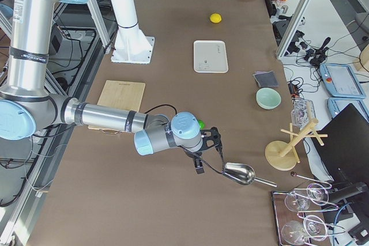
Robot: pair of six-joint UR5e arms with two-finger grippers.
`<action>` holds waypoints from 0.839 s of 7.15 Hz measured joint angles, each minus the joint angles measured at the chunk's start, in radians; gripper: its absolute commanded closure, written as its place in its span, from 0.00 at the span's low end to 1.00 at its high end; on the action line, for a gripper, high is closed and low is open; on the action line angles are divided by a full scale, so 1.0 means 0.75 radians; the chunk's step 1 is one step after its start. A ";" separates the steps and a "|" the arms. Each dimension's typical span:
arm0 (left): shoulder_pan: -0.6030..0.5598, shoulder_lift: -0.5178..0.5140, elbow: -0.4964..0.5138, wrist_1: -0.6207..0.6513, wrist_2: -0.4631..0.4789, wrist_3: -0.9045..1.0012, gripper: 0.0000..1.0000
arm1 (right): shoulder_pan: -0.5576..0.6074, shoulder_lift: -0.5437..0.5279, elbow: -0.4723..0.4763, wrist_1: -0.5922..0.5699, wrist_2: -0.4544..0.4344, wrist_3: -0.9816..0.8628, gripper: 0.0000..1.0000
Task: Place all lemons on tray
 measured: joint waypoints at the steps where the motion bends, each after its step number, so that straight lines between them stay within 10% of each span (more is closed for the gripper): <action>1: 0.001 0.002 -0.005 -0.004 0.001 -0.001 0.02 | 0.012 -0.013 -0.001 0.000 -0.005 0.001 0.00; 6: -0.001 0.007 -0.040 -0.016 0.007 0.000 0.02 | 0.064 -0.083 0.013 0.052 -0.009 0.005 0.00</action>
